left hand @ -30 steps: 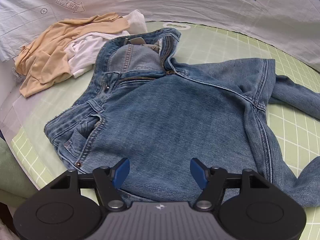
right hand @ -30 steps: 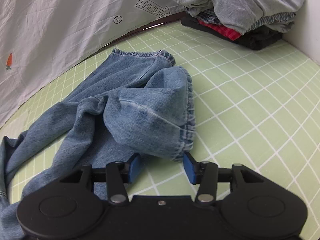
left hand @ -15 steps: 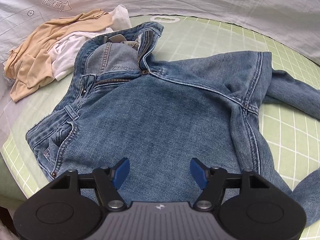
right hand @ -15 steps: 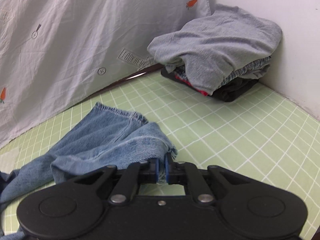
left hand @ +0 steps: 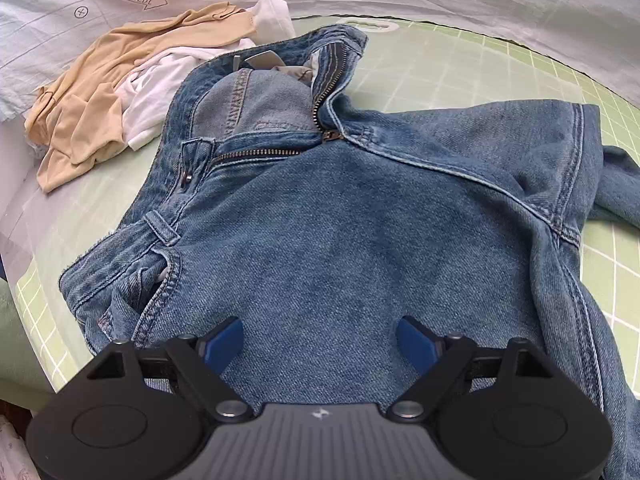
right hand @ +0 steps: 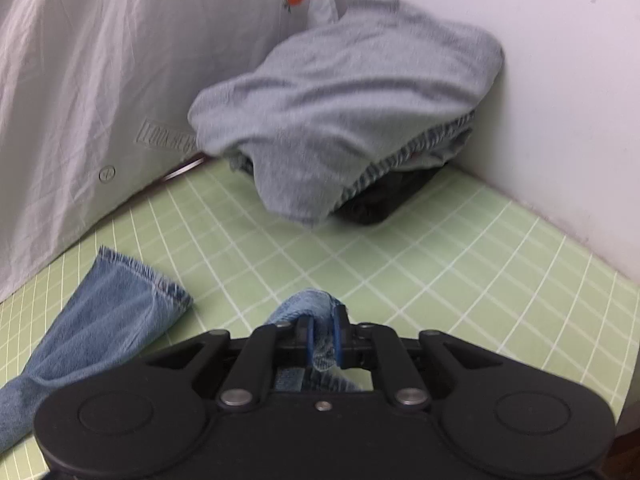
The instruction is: Fold clothes
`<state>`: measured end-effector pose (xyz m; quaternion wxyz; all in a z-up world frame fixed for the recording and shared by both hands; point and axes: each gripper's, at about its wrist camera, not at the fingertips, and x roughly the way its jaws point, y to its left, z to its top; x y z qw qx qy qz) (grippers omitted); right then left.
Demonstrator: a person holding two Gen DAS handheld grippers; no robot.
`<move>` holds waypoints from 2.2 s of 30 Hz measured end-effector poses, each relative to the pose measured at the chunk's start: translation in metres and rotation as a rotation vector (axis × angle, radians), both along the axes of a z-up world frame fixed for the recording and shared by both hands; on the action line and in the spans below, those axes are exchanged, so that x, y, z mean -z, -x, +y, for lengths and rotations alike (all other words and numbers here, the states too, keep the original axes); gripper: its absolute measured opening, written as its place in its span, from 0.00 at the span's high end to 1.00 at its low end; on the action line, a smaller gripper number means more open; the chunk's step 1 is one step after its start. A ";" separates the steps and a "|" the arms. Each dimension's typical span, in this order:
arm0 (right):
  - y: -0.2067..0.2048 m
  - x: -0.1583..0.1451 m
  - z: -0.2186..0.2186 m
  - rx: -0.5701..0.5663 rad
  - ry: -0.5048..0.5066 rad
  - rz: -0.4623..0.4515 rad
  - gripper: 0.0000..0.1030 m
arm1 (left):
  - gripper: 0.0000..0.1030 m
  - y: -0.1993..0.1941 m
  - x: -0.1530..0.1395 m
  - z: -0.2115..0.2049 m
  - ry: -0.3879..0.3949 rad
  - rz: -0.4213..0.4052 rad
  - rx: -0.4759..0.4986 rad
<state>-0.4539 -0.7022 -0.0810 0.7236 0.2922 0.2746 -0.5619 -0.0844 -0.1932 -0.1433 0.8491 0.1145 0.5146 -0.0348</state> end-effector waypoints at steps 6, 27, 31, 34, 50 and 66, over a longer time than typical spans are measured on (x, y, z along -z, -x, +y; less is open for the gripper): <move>0.026 0.020 0.034 0.080 -0.047 -0.134 0.62 | 0.04 0.001 0.003 -0.002 -0.041 -0.021 -0.008; -0.012 0.058 0.078 -0.126 -0.058 0.052 0.85 | 0.00 0.008 0.008 0.012 0.022 -0.056 -0.041; -0.002 0.049 0.082 -0.106 -0.044 0.025 0.99 | 0.00 0.008 0.008 0.017 0.045 -0.047 -0.018; 0.010 0.034 0.090 -0.076 -0.012 -0.006 0.99 | 0.00 0.006 0.009 0.023 0.062 -0.033 0.021; 0.022 -0.061 0.091 0.002 0.205 -0.140 0.99 | 0.00 -0.007 0.008 0.030 0.054 0.064 0.161; -0.190 -0.028 -0.048 -0.219 0.105 -0.202 0.94 | 0.00 -0.029 0.008 0.020 0.051 0.156 0.126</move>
